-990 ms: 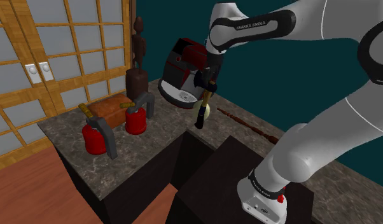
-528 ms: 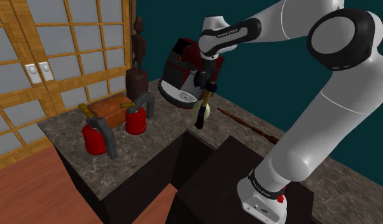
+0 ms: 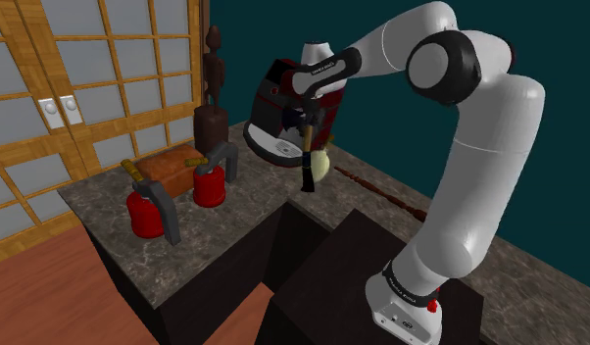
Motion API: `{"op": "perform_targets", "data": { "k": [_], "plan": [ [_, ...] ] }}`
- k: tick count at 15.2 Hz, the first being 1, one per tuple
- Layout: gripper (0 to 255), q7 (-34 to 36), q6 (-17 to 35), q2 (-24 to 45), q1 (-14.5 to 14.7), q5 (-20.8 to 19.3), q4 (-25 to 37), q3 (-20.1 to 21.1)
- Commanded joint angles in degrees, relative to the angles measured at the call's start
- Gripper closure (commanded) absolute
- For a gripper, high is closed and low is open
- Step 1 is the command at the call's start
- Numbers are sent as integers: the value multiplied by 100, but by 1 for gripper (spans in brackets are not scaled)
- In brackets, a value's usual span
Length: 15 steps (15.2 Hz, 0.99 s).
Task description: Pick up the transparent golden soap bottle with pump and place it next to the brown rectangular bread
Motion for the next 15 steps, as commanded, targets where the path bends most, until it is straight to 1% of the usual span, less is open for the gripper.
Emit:
{"op": "perform_targets", "data": {
  "k": [1, 6, 7, 14, 15],
  "plan": [
    [0, -271, -861, 563, -173, 94, 439, -51],
    [0, -582, -1056, 1767, -471, 177, 1618, -39],
    [0, -591, -1066, 1808, -483, 177, 1662, -37],
    [0, -571, -578, 2004, -591, 150, 1381, 7],
    [0, -567, -578, 2002, -599, 143, 1382, 16]
  ]
}}
